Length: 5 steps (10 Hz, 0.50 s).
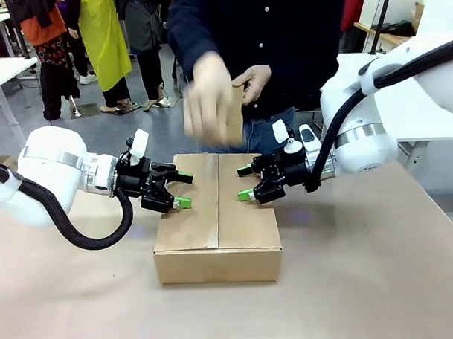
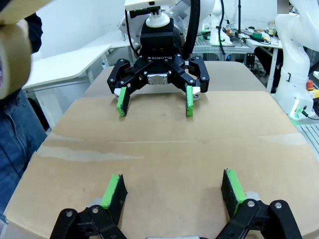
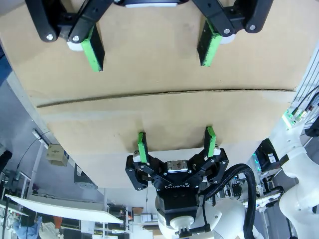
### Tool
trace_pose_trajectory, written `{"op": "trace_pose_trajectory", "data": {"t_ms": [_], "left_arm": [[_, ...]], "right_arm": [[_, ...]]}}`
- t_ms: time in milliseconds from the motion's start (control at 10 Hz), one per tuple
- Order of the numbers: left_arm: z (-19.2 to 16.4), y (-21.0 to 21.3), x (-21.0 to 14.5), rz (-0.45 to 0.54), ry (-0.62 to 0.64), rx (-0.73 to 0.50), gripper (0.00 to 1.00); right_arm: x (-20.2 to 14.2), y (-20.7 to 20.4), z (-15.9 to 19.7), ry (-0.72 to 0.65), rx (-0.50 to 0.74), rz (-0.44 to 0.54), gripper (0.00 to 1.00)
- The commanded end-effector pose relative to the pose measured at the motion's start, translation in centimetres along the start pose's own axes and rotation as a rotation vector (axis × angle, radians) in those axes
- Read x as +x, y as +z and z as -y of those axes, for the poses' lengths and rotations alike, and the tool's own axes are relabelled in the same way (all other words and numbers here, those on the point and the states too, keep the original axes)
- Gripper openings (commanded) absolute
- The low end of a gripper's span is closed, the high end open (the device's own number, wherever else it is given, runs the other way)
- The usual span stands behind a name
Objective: Pack the gift set into the box.
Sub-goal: Press and hold the closed box until the human finishes sealing it.
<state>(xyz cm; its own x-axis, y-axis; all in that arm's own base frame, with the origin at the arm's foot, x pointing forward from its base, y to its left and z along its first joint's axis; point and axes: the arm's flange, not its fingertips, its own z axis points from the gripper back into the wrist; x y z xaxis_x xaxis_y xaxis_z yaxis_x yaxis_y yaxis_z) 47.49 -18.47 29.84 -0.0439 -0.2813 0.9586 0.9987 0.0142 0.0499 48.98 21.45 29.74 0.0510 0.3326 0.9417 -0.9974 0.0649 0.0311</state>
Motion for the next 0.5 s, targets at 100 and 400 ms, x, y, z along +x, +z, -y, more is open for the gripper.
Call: {"op": "trace_pose_trajectory", "data": {"t_ms": [100,400], "left_arm": [[0.2,0.01,-0.17,-0.007,-0.015,-0.012,1.0],[0.2,0.01,-0.17,-0.007,-0.015,-0.012,1.0]], "right_arm": [[-0.38,-0.1,-0.16,-0.017,-0.013,0.004,1.0],[-0.38,-0.1,-0.16,-0.017,-0.013,0.004,1.0]]}}
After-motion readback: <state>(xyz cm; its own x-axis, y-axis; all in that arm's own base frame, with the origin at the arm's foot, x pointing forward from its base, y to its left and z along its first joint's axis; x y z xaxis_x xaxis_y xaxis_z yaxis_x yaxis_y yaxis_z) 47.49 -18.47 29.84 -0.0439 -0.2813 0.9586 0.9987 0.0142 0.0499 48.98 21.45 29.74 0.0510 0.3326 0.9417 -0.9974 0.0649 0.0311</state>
